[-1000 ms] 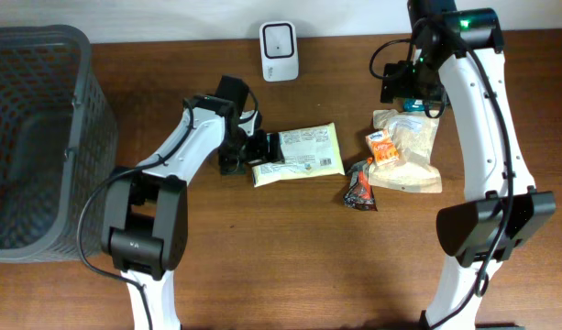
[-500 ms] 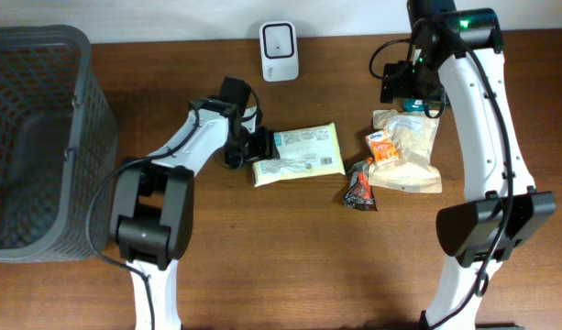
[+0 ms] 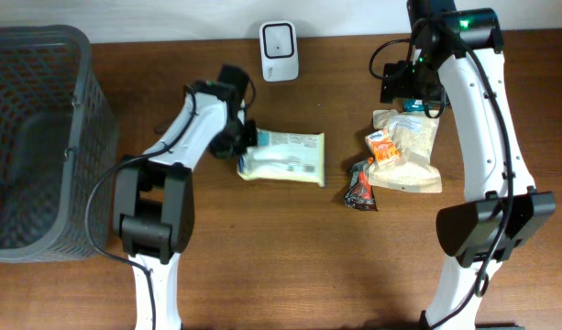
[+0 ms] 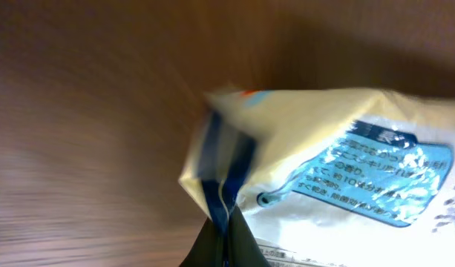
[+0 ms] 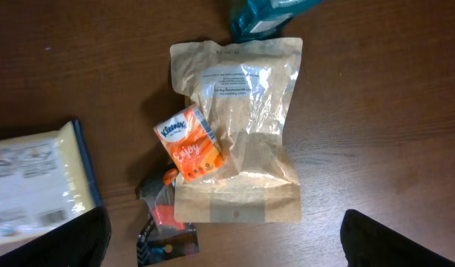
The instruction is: Scan the item barcode
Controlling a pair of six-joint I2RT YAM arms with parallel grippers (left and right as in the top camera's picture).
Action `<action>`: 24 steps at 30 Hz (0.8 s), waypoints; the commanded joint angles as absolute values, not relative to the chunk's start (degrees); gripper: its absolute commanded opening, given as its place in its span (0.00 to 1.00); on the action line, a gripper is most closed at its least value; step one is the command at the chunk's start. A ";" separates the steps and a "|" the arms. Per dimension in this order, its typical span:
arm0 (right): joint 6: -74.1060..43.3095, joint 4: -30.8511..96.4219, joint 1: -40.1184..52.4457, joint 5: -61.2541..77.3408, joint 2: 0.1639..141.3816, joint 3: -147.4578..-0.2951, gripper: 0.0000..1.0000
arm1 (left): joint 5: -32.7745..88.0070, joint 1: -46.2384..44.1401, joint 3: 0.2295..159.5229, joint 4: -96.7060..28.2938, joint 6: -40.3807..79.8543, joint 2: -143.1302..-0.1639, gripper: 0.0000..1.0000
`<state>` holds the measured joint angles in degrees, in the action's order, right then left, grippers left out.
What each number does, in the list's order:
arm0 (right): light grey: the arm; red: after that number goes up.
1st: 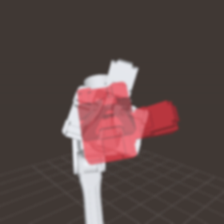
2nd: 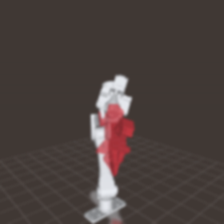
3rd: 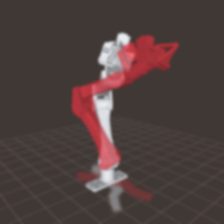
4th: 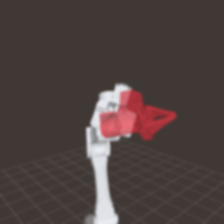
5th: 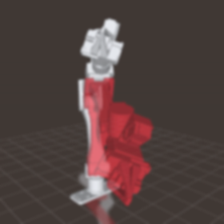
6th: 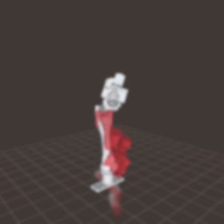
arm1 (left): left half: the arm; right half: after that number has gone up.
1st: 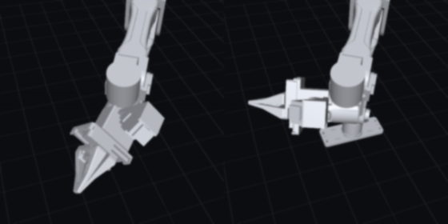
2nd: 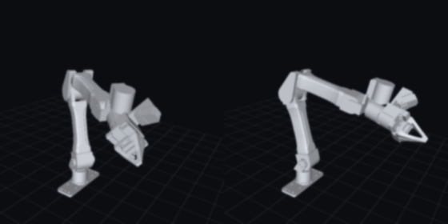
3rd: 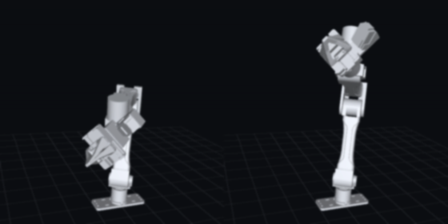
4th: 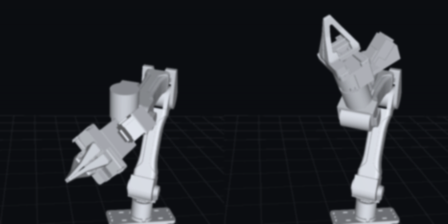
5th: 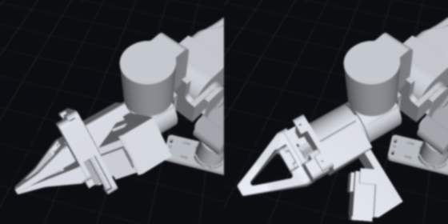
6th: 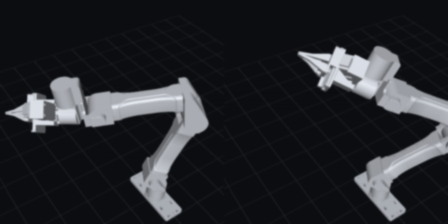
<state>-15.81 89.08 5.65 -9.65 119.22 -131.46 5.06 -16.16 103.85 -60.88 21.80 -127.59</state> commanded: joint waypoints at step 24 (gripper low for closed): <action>-15.42 89.10 5.58 -10.79 118.41 -132.40 0.99 | -41.34 -16.23 127.07 -80.77 17.43 -121.91 0.00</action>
<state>-15.81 89.10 5.65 -9.65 119.22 -131.46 -40.91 -15.70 132.73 -81.36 13.98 -123.00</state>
